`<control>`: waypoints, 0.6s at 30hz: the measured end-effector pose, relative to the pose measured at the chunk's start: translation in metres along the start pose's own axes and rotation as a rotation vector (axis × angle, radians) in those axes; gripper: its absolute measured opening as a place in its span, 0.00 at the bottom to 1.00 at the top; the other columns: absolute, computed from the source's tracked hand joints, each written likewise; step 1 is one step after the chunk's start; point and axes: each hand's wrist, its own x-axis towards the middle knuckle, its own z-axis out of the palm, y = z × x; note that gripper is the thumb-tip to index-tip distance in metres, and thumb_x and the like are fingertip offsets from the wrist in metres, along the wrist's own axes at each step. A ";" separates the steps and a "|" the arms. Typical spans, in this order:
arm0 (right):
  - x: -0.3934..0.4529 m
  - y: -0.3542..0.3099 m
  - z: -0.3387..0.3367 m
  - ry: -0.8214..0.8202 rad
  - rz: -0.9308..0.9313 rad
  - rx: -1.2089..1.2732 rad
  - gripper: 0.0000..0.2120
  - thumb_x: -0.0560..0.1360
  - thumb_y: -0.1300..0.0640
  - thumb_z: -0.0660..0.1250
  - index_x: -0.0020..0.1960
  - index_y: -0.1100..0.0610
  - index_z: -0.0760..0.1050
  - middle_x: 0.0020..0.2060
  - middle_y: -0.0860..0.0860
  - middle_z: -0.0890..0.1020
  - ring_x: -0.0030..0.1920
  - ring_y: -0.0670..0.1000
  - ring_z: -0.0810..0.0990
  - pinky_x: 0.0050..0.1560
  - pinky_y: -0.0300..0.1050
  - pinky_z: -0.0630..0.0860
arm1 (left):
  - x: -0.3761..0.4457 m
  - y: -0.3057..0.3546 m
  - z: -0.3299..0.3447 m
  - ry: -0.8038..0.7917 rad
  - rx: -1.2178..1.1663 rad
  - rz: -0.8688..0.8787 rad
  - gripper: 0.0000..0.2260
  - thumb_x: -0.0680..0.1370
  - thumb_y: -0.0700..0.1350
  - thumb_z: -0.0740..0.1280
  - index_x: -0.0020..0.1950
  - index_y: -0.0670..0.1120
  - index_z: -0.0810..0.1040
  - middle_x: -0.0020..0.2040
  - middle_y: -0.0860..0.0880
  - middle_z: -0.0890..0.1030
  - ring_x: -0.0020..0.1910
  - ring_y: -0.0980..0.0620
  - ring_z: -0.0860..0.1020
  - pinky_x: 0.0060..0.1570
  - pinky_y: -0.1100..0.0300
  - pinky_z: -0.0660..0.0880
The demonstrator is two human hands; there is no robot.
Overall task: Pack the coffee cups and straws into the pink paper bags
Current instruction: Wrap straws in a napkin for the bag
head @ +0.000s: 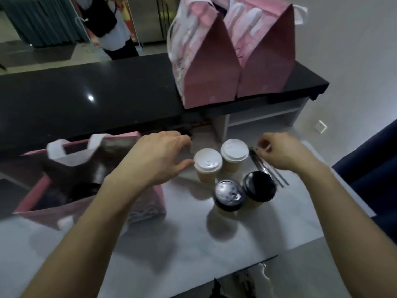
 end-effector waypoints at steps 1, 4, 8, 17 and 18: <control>0.008 0.022 0.011 -0.022 0.009 -0.016 0.10 0.79 0.48 0.69 0.55 0.53 0.82 0.50 0.54 0.87 0.51 0.60 0.84 0.54 0.55 0.82 | 0.012 0.014 0.009 -0.014 0.005 -0.031 0.19 0.82 0.64 0.69 0.69 0.57 0.78 0.63 0.55 0.82 0.62 0.48 0.81 0.58 0.48 0.79; 0.025 0.078 0.044 -0.096 0.051 -0.055 0.13 0.79 0.48 0.70 0.58 0.55 0.82 0.53 0.56 0.86 0.54 0.61 0.84 0.54 0.51 0.81 | 0.042 0.051 0.038 -0.059 0.020 -0.118 0.20 0.83 0.63 0.68 0.71 0.57 0.78 0.66 0.55 0.81 0.64 0.48 0.80 0.56 0.51 0.77; 0.038 0.112 0.088 -0.204 0.095 -0.022 0.07 0.78 0.54 0.71 0.47 0.58 0.79 0.48 0.59 0.83 0.50 0.62 0.84 0.45 0.47 0.75 | 0.062 0.086 0.068 -0.115 0.014 -0.223 0.18 0.84 0.62 0.66 0.71 0.57 0.78 0.65 0.56 0.82 0.63 0.50 0.81 0.55 0.52 0.78; 0.044 0.139 0.120 -0.242 0.157 0.151 0.03 0.75 0.65 0.64 0.44 0.63 0.76 0.45 0.62 0.85 0.47 0.63 0.85 0.42 0.47 0.75 | 0.086 0.130 0.092 -0.062 -0.041 -0.307 0.16 0.84 0.56 0.69 0.69 0.53 0.82 0.63 0.53 0.83 0.64 0.47 0.80 0.60 0.47 0.77; 0.044 0.143 0.114 -0.205 0.147 0.149 0.04 0.75 0.65 0.64 0.45 0.63 0.78 0.44 0.61 0.85 0.46 0.63 0.85 0.41 0.47 0.75 | 0.091 0.135 0.093 -0.048 -0.046 -0.286 0.15 0.84 0.55 0.69 0.69 0.52 0.82 0.63 0.52 0.83 0.64 0.46 0.79 0.61 0.48 0.76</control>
